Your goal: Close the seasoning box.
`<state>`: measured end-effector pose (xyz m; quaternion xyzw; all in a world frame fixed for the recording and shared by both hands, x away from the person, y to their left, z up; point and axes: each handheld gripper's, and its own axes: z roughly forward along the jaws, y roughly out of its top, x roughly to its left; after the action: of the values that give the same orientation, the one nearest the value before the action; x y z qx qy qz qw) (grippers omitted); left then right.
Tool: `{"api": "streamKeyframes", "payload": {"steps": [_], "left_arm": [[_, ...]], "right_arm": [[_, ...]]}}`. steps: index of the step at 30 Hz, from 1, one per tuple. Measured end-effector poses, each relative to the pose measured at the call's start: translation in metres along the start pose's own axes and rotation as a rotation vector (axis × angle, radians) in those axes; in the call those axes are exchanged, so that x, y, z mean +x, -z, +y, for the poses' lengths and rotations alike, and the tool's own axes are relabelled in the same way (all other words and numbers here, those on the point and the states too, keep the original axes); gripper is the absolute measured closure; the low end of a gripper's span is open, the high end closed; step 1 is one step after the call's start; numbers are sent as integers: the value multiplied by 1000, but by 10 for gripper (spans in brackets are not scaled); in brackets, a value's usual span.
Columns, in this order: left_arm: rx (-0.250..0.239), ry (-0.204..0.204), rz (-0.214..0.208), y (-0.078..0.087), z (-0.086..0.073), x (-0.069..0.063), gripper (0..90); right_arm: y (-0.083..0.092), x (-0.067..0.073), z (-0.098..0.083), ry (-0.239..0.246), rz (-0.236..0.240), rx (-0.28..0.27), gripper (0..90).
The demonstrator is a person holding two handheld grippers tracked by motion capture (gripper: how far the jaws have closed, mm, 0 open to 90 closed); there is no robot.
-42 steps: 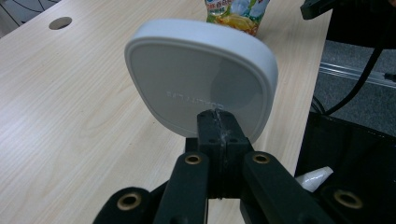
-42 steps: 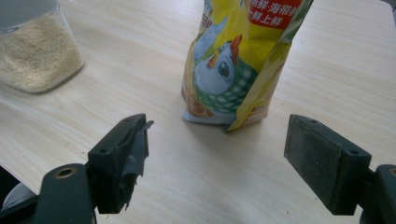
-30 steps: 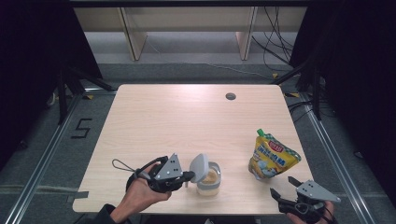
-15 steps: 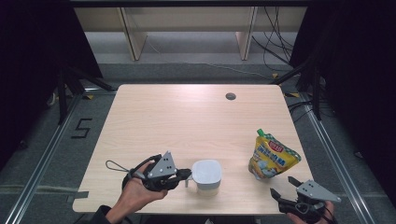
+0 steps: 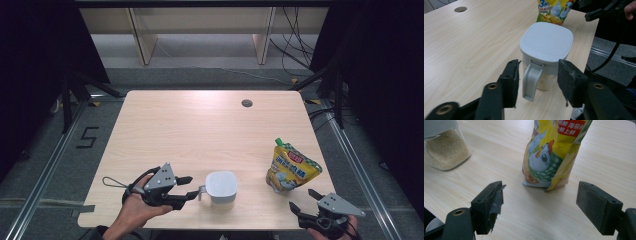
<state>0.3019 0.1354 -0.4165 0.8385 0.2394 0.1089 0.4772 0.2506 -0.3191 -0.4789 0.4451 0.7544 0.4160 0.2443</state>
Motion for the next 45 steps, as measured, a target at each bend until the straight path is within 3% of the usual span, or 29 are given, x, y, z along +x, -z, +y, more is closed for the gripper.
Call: {"api": "streamKeyframes", "payload": {"steps": [1, 5, 6, 7, 9, 10, 11, 13, 14, 15, 17, 18, 20, 23, 24, 28, 29, 30, 31, 32, 33, 38, 40, 45], "left_arm": [[3, 24, 14, 1, -2, 0, 392], [6, 50, 23, 3, -12, 1, 361], [5, 51, 25, 3, -14, 0, 361], [1, 28, 22, 3, -17, 2, 356], [2, 50, 39, 5, -22, 0, 345], [5, 69, 38, 5, -24, -1, 341], [6, 72, 45, 5, -29, -2, 334], [13, 39, 49, 6, -34, -1, 331], [11, 58, 52, 5, -38, -2, 329], [2, 74, 51, 4, -42, -3, 327], [3, 56, 61, 4, -46, -2, 325], [7, 79, 78, 3, -51, -4, 321], [31, 46, 88, 3, -59, -3, 321], [62, 64, 114, 1, -73, -5, 316], [57, 69, 116, 1, -75, -7, 315], [95, 54, 114, 0, -81, -10, 306], [110, 30, 123, 1, -82, -9, 306], [87, 56, 109, -1, -83, -12, 303], [106, 40, 117, 0, -83, -12, 297], [92, 63, 104, -2, -84, -15, 290], [121, 29, 112, 0, -85, -15, 288], [123, 31, 111, -2, -88, -16, 282], [128, 32, 123, -1, -89, -15, 279], [123, 36, 113, -1, -88, -16, 278]], "right_arm": [[0, 0, 0, 3, 1, 1, 226], [0, 2, 0, -12, 2, 6, 226], [-1, -1, 1, 39, -9, -11, 226], [-1, 2, 0, 1, -3, -2, 226], [0, 3, 0, -15, 2, 9, 226], [-1, -1, 1, 39, -7, -8, 226], [1, 3, 0, -18, 0, 14, 226], [0, 1, 0, 23, -9, 0, 226], [0, 2, 0, -2, 4, 7, 226], [0, 1, 0, 21, 15, 5, 226], [0, 1, 0, 24, 11, 5, 226], [0, 2, 1, 22, 12, 3, 226], [-1, 2, 1, 29, 14, 4, 226], [-1, 3, 2, 35, -7, 6, 226], [-2, 3, 2, 22, 11, 7, 226], [-2, 3, 2, 36, 28, 15, 223], [-2, 3, 2, 36, 28, 15, 223], [-2, 4, 2, 42, 17, 9, 221], [0, 4, 2, 33, 9, 8, 219], [0, 5, 2, 18, 32, 12, 216], [1, 5, 1, 19, 20, 14, 213], [4, 8, -3, 13, 42, 31, 189], [5, 13, -4, -11, 43, 45, 182], [4, 13, -5, 30, 71, 61, 185]]}}
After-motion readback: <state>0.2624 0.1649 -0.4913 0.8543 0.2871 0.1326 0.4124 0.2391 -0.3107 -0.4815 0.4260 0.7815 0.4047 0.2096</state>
